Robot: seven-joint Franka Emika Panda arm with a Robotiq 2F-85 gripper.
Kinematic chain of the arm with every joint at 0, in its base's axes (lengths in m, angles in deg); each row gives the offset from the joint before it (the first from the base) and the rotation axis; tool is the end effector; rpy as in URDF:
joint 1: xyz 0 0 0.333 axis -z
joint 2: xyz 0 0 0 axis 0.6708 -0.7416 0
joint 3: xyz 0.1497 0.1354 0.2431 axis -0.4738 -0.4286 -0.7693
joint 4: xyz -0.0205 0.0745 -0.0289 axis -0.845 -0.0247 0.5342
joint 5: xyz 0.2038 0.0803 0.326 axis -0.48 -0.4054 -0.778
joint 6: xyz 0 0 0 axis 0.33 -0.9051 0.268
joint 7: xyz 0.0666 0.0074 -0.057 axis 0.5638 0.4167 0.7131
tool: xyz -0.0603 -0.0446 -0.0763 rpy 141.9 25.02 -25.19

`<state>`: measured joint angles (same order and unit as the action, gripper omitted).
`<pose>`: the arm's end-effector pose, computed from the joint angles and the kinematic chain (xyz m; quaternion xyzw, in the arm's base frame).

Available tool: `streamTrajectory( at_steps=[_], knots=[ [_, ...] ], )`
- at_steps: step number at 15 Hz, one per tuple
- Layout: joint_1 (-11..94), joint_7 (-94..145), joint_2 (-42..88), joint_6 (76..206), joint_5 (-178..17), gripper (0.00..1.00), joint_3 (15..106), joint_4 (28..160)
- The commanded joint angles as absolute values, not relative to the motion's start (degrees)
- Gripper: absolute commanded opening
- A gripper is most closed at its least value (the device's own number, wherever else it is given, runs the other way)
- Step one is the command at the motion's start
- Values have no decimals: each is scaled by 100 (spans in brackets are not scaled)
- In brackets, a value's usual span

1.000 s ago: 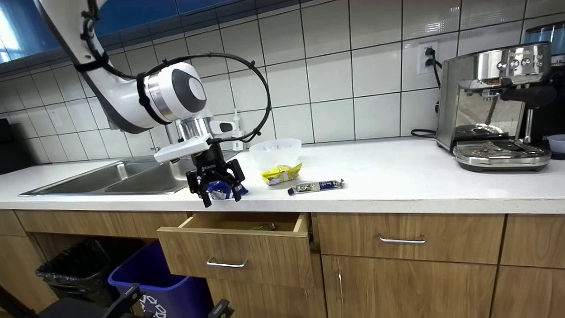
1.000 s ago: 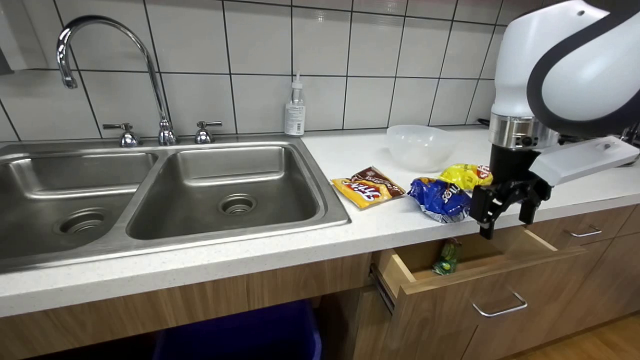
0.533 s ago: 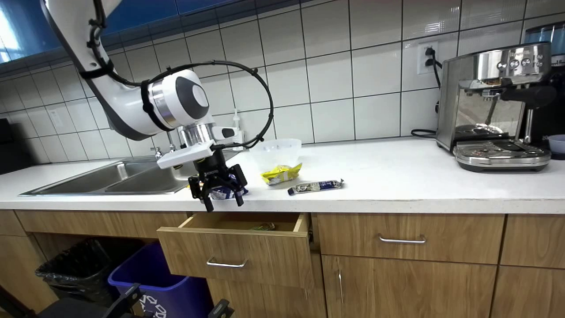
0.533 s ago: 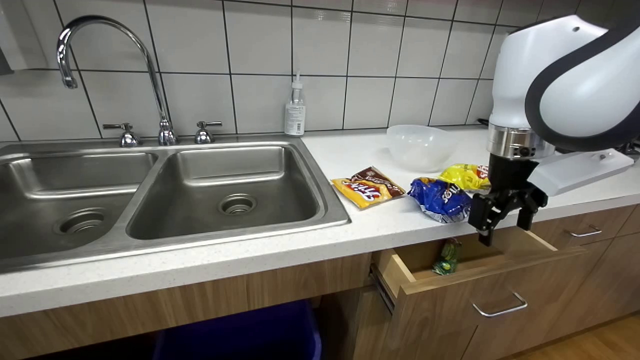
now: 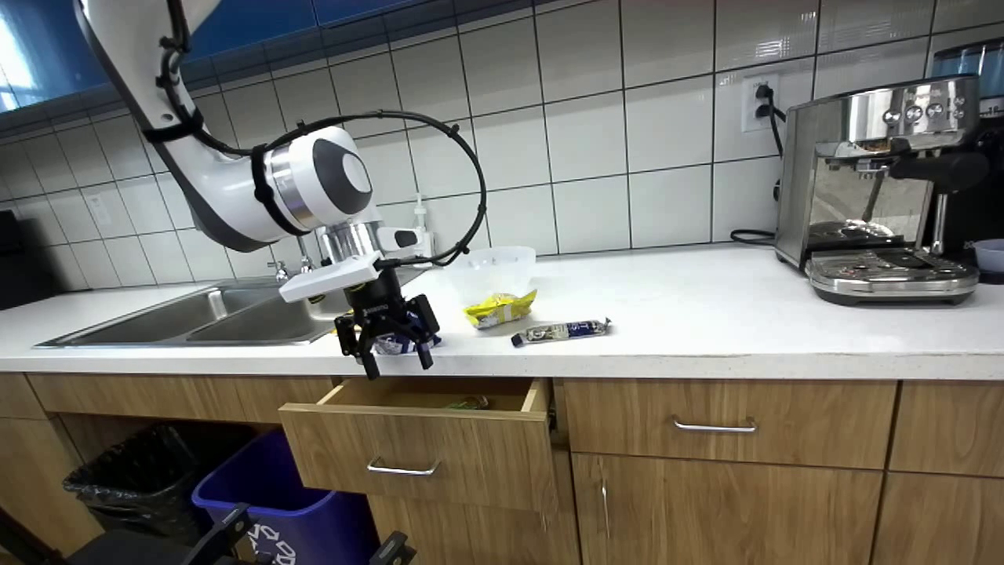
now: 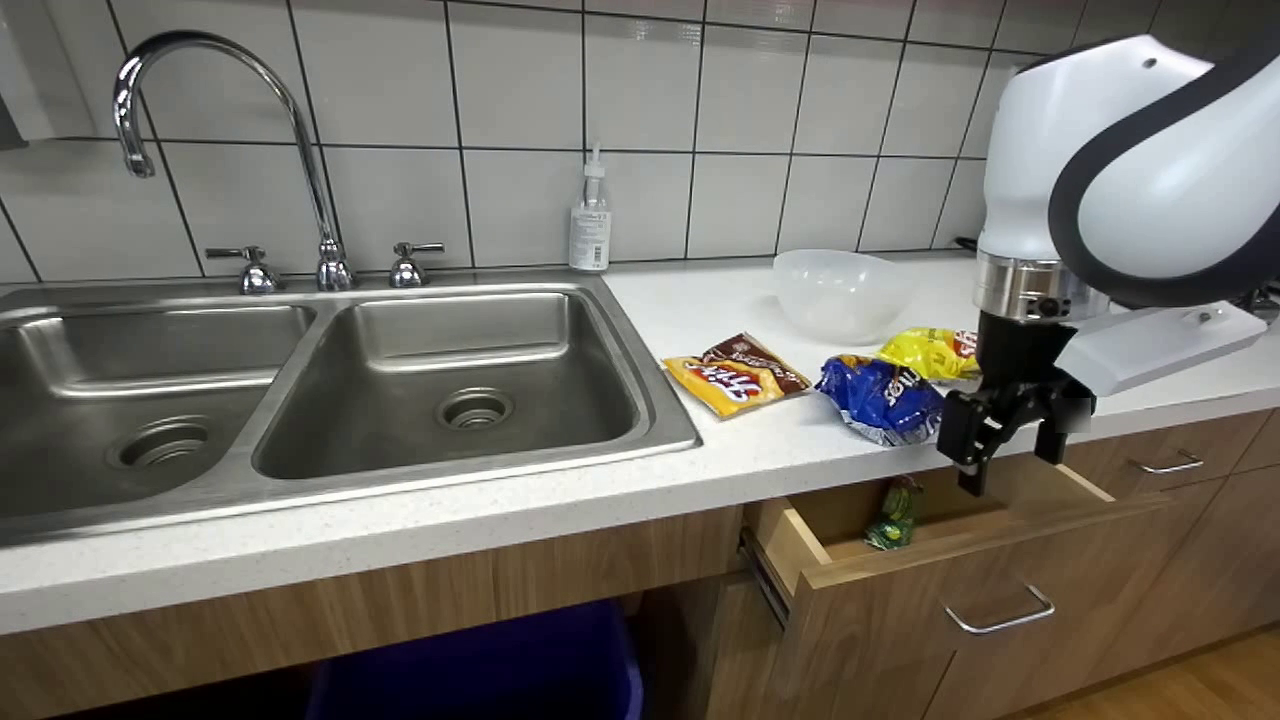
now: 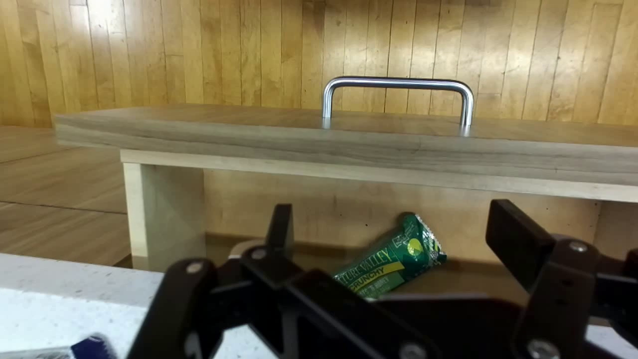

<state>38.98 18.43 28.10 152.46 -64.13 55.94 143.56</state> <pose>0.4599 0.0366 0.2005 0.9917 0.0762 -0.0510 0.0906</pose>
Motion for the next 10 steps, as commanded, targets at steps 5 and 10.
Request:
streamTrajectory(
  at_steps=[5,10],
  knots=[
    [3814,1932,2275,15797,-6526,100,5730,14308],
    [3786,2014,2033,16290,-6585,100,5782,14285]
  ],
)
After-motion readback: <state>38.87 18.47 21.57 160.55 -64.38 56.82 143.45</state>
